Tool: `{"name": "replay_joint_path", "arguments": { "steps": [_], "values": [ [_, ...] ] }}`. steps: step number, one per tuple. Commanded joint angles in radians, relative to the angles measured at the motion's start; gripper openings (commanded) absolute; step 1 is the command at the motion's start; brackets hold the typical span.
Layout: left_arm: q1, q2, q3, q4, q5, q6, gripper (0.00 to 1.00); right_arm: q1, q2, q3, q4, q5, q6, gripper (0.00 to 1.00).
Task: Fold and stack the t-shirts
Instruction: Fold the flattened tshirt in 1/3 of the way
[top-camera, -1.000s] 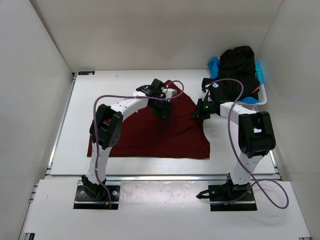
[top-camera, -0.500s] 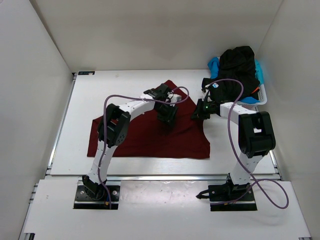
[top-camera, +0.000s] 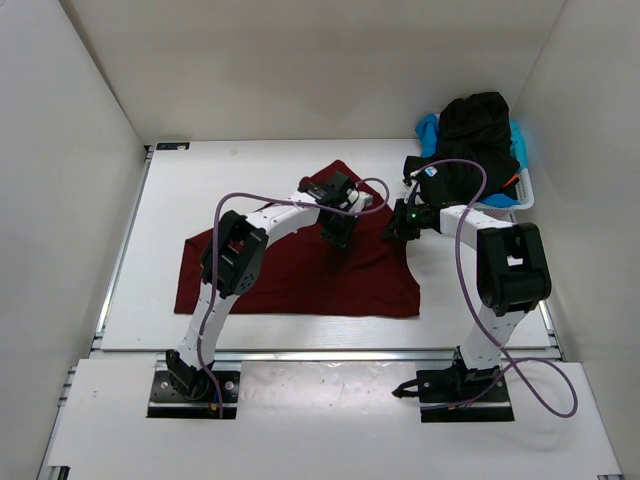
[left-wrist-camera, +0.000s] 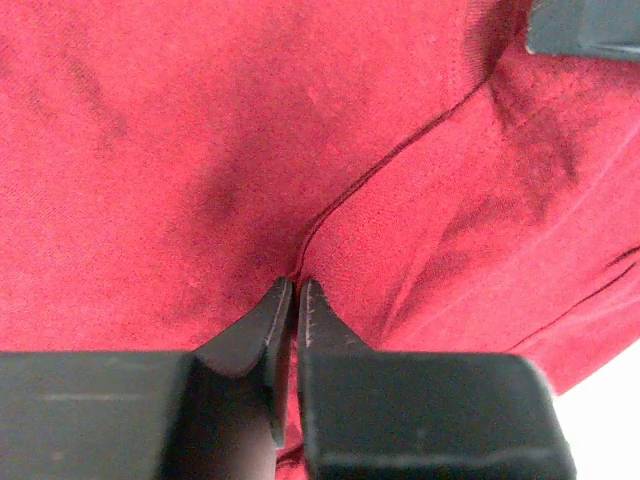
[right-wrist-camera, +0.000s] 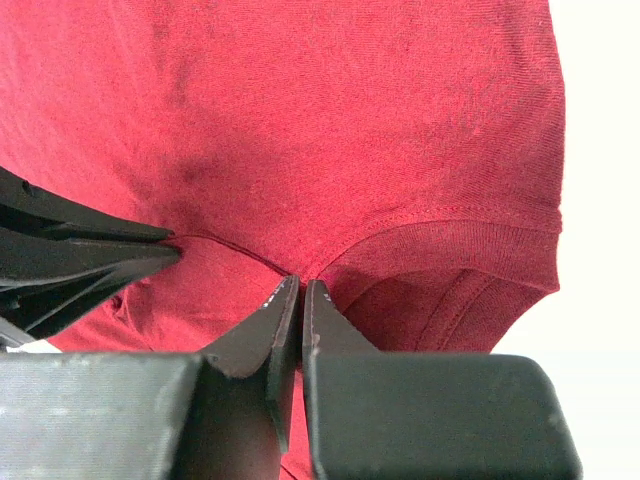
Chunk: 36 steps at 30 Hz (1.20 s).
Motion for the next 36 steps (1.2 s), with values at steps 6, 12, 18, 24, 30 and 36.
{"name": "replay_joint_path", "arguments": {
  "steps": [6, 12, 18, 24, 30, 36],
  "values": [
    [0.01, -0.06, 0.023, 0.002, -0.065, 0.006, 0.04, -0.006, -0.044, -0.006, 0.022, -0.004, -0.012, 0.0],
    [0.016, -0.147, -0.029, 0.026, -0.079, -0.01, 0.03, -0.011, -0.046, -0.002, 0.052, -0.026, -0.02, 0.0],
    [0.027, -0.167, -0.087, 0.034, -0.105, -0.04, 0.02, 0.009, -0.016, 0.03, 0.078, -0.02, -0.04, 0.0],
    [0.026, -0.173, -0.093, 0.029, -0.152, -0.054, 0.03, -0.006, -0.027, 0.005, 0.147, 0.031, -0.036, 0.0],
    [0.012, -0.163, -0.13, 0.035, -0.151, -0.063, 0.17, 0.0, 0.022, 0.025, 0.129, 0.051, -0.049, 0.32],
    [0.03, -0.184, -0.138, 0.014, -0.174, -0.076, 0.99, -0.024, -0.038, 0.027, 0.086, 0.086, -0.049, 0.45]
  ]
}}
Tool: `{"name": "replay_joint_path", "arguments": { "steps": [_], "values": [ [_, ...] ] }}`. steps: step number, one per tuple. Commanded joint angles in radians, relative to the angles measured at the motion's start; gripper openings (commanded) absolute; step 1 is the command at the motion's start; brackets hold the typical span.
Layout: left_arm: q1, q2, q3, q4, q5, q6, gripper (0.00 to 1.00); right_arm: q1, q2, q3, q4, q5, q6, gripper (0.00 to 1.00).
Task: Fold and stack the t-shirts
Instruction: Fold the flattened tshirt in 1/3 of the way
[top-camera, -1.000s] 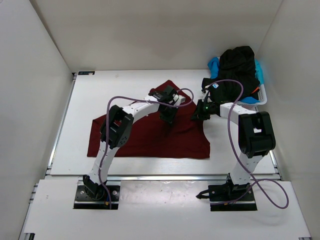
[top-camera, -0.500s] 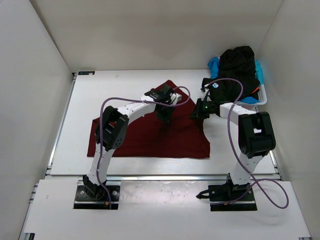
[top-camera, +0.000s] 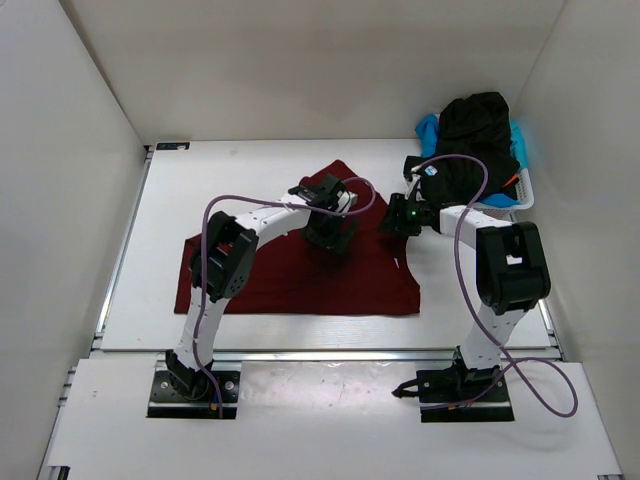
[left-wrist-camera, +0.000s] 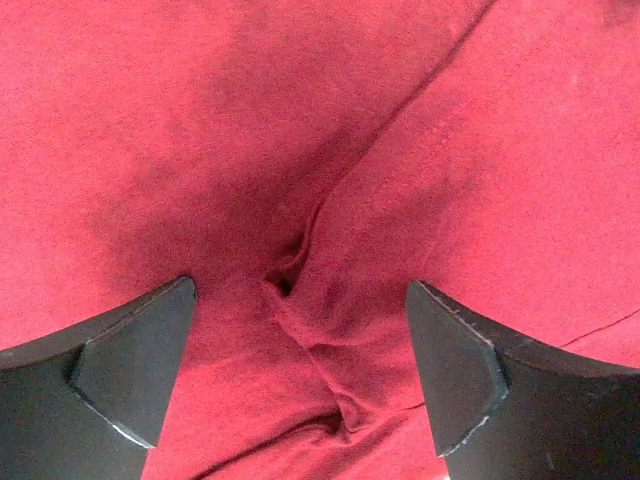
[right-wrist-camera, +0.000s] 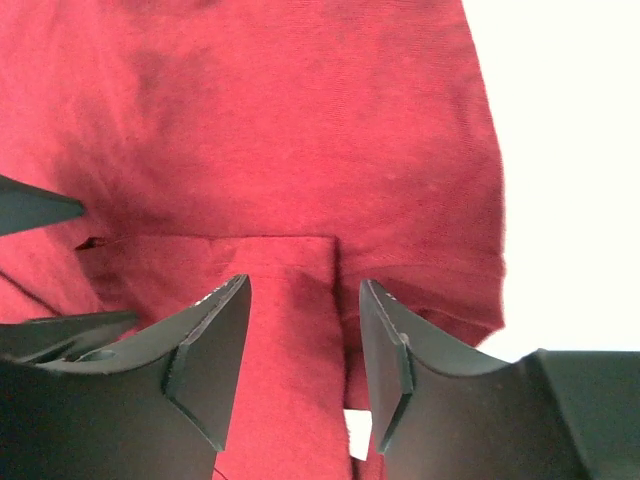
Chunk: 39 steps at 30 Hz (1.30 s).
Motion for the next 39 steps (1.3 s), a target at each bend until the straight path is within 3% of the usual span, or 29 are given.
{"name": "replay_joint_path", "arguments": {
  "steps": [1, 3, 6, 8, 10, 14, 18, 24, 26, 35, 38, 39],
  "values": [
    [0.013, -0.102, 0.015, -0.017, -0.033, -0.009, 0.99, -0.02, -0.074, 0.03, -0.02, 0.045, -0.01, 0.45],
    [0.027, -0.148, 0.035, -0.028, -0.043, -0.001, 0.99, -0.015, -0.131, 0.012, -0.063, 0.129, 0.001, 0.45],
    [0.047, -0.223, 0.052, -0.057, -0.075, 0.034, 0.99, 0.037, -0.24, -0.046, -0.175, 0.302, 0.016, 0.52],
    [0.079, -0.275, 0.012, -0.05, -0.105, 0.065, 0.98, 0.071, -0.316, -0.095, -0.253, 0.373, 0.039, 0.59],
    [0.136, -0.335, -0.063, -0.05, -0.163, 0.088, 0.99, 0.072, -0.346, -0.155, -0.375, 0.387, 0.065, 0.59],
    [0.364, -0.474, -0.3, -0.062, -0.226, 0.109, 0.99, 0.035, -0.447, -0.255, -0.515, 0.362, 0.15, 0.57],
    [0.594, -0.663, -0.544, -0.105, -0.264, 0.126, 0.99, 0.066, -0.597, -0.374, -0.441, 0.293, 0.193, 0.59],
    [0.863, -0.866, -0.815, -0.149, -0.266, 0.126, 0.99, 0.038, -0.671, -0.495, -0.367, 0.221, 0.245, 0.59],
    [0.966, -0.858, -0.82, -0.158, -0.225, 0.137, 0.99, 0.045, -0.675, -0.52, -0.349, 0.218, 0.249, 0.6],
    [0.968, -0.596, -0.748, -0.189, -0.031, 0.201, 0.98, 0.088, -0.654, -0.577, -0.296, 0.215, 0.279, 0.58],
    [0.94, -0.562, -0.74, -0.171, -0.049, 0.198, 0.91, 0.066, -0.686, -0.603, -0.244, 0.197, 0.278, 0.54],
    [0.94, -0.553, -0.747, -0.168, -0.053, 0.206, 0.81, 0.063, -0.694, -0.615, -0.235, 0.189, 0.279, 0.51]
  ]
}}
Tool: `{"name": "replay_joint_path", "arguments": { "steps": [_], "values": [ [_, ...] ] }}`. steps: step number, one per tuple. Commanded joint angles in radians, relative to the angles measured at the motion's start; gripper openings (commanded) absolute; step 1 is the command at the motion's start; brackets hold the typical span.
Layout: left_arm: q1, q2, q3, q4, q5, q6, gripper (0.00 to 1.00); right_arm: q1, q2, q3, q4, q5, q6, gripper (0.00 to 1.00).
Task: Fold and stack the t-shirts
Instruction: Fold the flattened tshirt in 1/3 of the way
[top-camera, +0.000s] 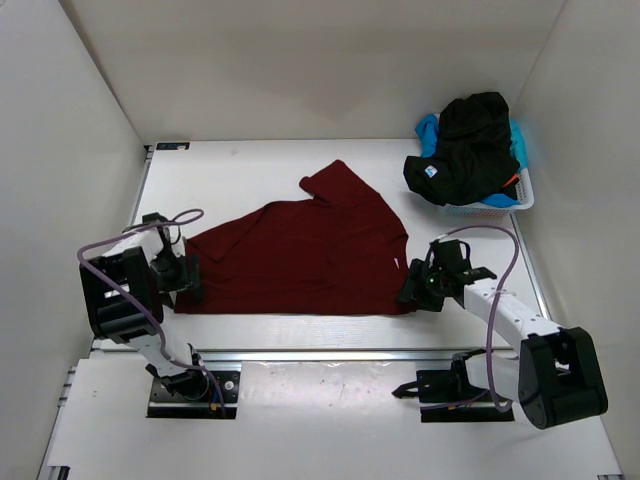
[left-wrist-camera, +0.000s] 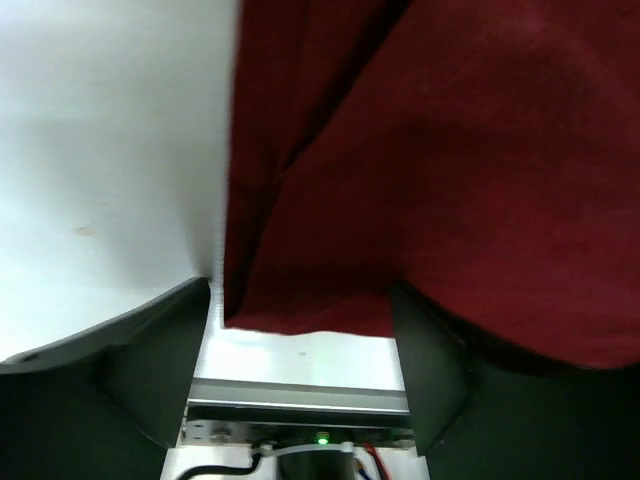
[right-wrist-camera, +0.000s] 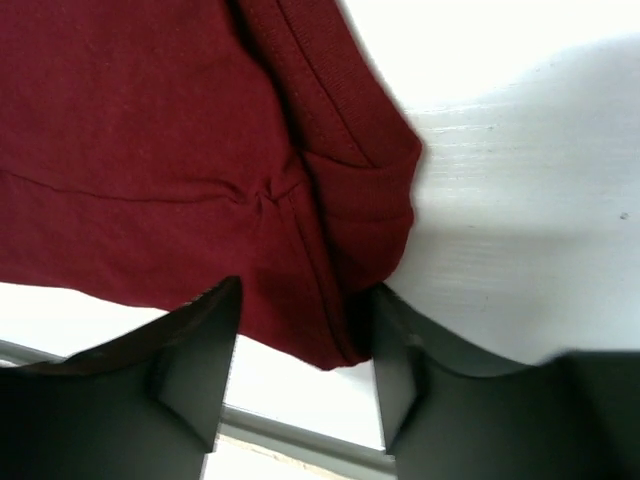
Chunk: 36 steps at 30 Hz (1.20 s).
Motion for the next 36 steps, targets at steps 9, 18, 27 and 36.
{"name": "replay_joint_path", "arguments": {
  "steps": [9, 18, 27, 36],
  "values": [
    [-0.063, -0.023, 0.006, 0.042, -0.001, 0.053, 0.04, -0.052, -0.062, -0.045, 0.071, -0.028, -0.01, 0.0],
    [0.003, -0.127, 0.024, -0.114, -0.05, 0.2, 0.0, -0.109, -0.18, 0.105, -0.231, 0.033, -0.045, 0.0],
    [-0.021, -0.251, -0.014, -0.229, -0.121, 0.275, 0.11, -0.081, -0.286, 0.147, -0.501, 0.079, 0.059, 0.01],
    [-0.03, -0.344, -0.033, -0.242, -0.28, 0.245, 0.98, -0.092, -0.311, 0.208, -0.595, 0.114, 0.059, 0.94]
  ]
}}
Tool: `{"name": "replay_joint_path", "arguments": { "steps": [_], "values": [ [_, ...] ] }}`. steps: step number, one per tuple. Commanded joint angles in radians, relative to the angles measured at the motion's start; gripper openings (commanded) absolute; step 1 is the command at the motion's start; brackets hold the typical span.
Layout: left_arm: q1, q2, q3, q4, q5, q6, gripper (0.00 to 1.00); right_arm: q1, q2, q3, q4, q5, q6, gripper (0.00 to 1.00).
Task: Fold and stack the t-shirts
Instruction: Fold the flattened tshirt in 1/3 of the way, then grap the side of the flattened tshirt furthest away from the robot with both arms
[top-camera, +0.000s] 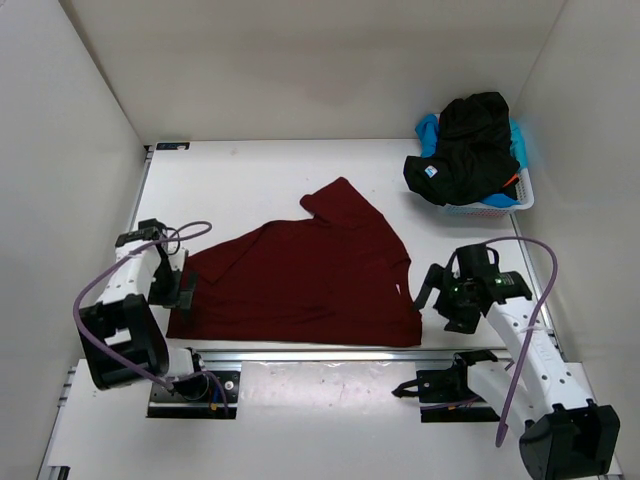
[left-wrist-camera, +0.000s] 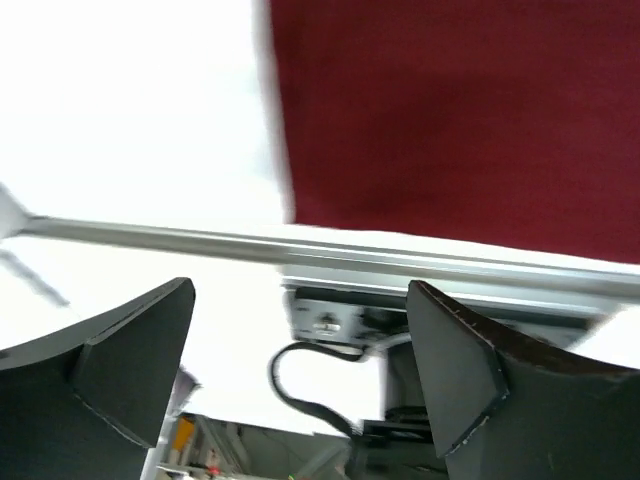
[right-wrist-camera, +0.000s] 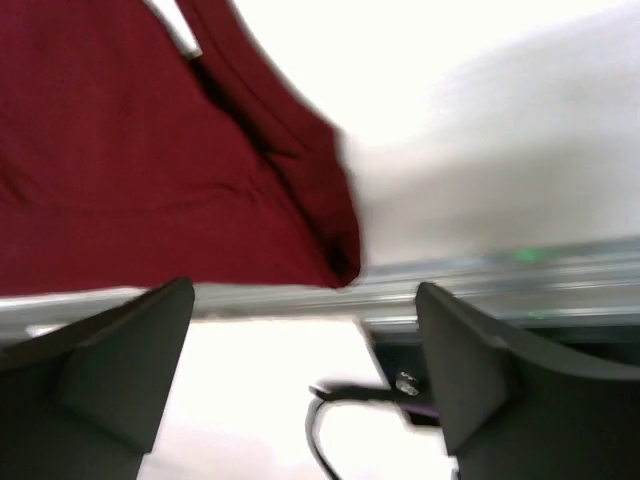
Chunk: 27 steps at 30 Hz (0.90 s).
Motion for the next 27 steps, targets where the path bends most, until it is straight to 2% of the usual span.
{"name": "replay_joint_path", "arguments": {
  "steps": [1, 4, 6, 8, 10, 11, 12, 13, 14, 16, 19, 23, 27],
  "values": [
    [0.0, -0.097, 0.027, 0.025, -0.179, 0.004, 0.99, -0.02, 0.012, 0.111, -0.028, 0.058, -0.053, 0.96],
    [-0.037, -0.151, 0.154, 0.081, -0.204, 0.009, 0.97, 0.004, 0.15, 0.258, 0.001, 0.085, -0.112, 0.99],
    [-0.109, -0.146, 0.232, 0.097, -0.161, 0.003, 0.92, 0.094, 0.255, 0.422, 0.054, 0.105, -0.174, 0.99],
    [-0.3, -0.123, 0.274, 0.112, -0.147, 0.011, 0.91, 0.153, 0.389, 0.553, 0.093, 0.101, -0.287, 0.99],
    [-0.437, -0.077, 0.265, 0.16, -0.177, 0.02, 0.9, 0.187, 0.617, 0.715, 0.111, 0.084, -0.358, 0.99],
    [-0.488, -0.044, 0.265, 0.164, -0.169, 0.032, 0.88, 0.196, 0.682, 0.852, 0.107, 0.069, -0.385, 0.99],
    [-0.506, -0.031, 0.266, 0.173, -0.158, 0.035, 0.87, 0.204, 0.81, 1.002, 0.081, 0.062, -0.398, 0.99],
    [-0.522, 0.004, 0.268, 0.184, -0.15, 0.047, 0.87, 0.222, 0.934, 1.083, 0.056, 0.058, -0.401, 0.99],
    [-0.523, 0.036, 0.268, 0.184, -0.161, 0.05, 0.87, 0.219, 0.993, 1.235, 0.044, 0.041, -0.401, 0.99],
    [-0.519, 0.084, 0.262, 0.238, -0.201, 0.064, 0.87, 0.216, 1.209, 1.521, 0.036, 0.013, -0.358, 0.99],
    [-0.511, 0.13, 0.26, 0.282, -0.218, 0.063, 0.88, 0.23, 1.441, 1.813, 0.027, 0.065, -0.344, 0.99],
    [-0.534, 0.175, 0.246, 0.295, -0.221, 0.018, 0.89, 0.218, 1.636, 1.936, 0.094, 0.097, -0.268, 0.99],
    [-0.531, 0.182, 0.207, 0.302, -0.204, -0.008, 0.89, 0.233, 1.733, 2.008, 0.165, 0.24, -0.278, 0.99]
  ]
}}
